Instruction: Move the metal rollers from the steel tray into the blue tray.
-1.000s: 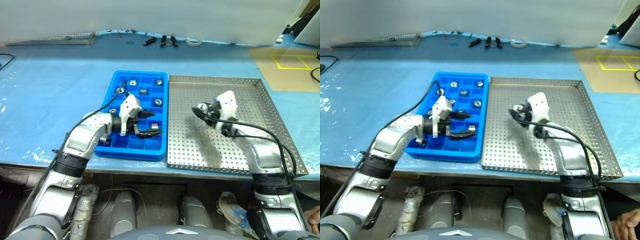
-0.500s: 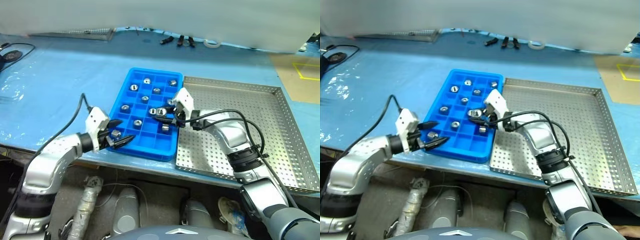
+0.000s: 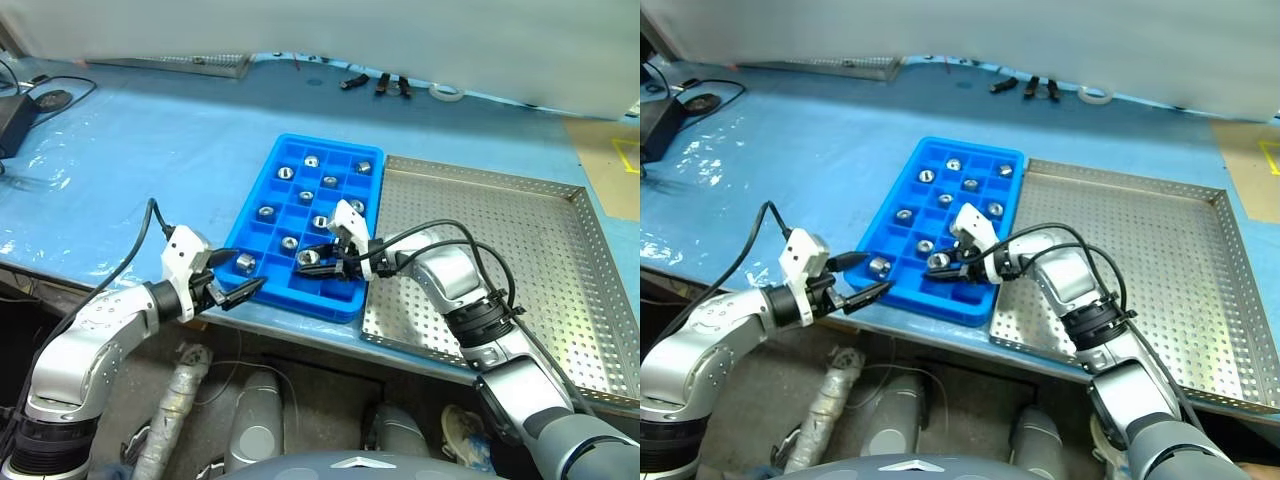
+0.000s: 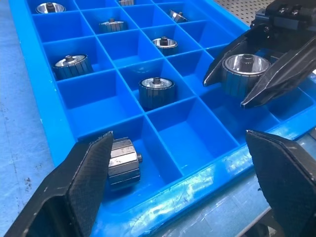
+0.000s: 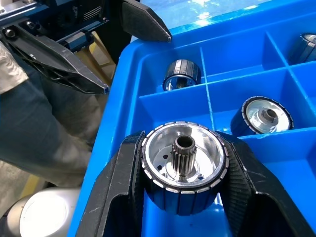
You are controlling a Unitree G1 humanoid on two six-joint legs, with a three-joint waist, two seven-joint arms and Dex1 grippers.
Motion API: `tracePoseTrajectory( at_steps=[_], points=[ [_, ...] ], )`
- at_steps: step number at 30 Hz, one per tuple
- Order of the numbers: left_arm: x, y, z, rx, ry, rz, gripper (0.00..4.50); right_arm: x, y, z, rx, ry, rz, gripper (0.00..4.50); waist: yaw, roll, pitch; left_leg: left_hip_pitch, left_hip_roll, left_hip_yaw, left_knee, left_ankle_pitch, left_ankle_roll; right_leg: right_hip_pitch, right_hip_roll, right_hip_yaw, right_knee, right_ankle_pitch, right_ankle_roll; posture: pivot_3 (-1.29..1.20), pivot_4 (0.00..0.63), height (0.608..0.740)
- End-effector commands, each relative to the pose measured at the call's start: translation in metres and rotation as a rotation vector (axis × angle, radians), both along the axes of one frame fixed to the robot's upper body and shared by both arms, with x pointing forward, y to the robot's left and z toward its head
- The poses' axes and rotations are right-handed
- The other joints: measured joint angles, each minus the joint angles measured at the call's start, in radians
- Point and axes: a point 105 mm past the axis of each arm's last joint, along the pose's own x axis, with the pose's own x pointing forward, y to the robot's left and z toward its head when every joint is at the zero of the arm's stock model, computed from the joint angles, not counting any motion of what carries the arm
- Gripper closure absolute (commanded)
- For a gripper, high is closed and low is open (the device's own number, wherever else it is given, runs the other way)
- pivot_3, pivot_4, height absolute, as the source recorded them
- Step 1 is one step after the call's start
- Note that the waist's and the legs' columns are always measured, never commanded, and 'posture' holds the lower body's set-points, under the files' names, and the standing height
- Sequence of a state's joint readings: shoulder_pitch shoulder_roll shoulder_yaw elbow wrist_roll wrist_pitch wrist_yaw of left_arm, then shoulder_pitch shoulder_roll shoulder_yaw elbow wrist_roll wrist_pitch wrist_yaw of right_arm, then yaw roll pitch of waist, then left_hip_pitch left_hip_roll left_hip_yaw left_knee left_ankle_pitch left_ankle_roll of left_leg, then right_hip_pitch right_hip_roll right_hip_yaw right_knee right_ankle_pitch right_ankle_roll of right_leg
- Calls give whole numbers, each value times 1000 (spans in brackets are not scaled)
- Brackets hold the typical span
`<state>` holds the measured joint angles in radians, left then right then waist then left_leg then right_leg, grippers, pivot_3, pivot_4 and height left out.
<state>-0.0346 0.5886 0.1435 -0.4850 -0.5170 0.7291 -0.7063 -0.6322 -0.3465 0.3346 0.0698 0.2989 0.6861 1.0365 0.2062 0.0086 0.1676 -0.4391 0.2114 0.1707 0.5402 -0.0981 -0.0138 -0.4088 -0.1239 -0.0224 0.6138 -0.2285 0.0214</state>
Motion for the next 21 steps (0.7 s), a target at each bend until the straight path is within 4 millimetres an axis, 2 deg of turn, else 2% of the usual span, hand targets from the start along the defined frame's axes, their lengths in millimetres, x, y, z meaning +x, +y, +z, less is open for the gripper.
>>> tracePoseTrajectory(
  at_steps=[1,2,7,16,21],
  points=[
    [1,-7,10,0,-37,-35,0,-6,2,14,50,-30,33,2482,0,0,0,0,0,0,0,0,0,0,0,0,0,0,0,327,150,740],
    [3,-9,11,-1,-39,-44,0,-6,1,14,50,-32,30,2047,-1,0,0,0,0,0,0,0,0,0,0,0,0,0,0,318,150,740],
    [9,-13,14,-1,-46,-70,0,-1,-3,15,45,-49,-8,495,-2,0,0,1,0,0,0,1,-1,0,0,0,1,0,0,295,150,740],
    [28,-17,22,8,-86,-123,0,21,-21,32,53,-189,-157,495,-8,0,0,1,0,0,0,1,-2,0,0,0,2,0,0,196,150,740],
    [52,-30,32,10,-138,-195,0,44,-57,51,72,-295,-361,495,-21,0,0,1,-2,0,1,3,-4,0,0,1,5,0,0,86,150,740]
  ],
)
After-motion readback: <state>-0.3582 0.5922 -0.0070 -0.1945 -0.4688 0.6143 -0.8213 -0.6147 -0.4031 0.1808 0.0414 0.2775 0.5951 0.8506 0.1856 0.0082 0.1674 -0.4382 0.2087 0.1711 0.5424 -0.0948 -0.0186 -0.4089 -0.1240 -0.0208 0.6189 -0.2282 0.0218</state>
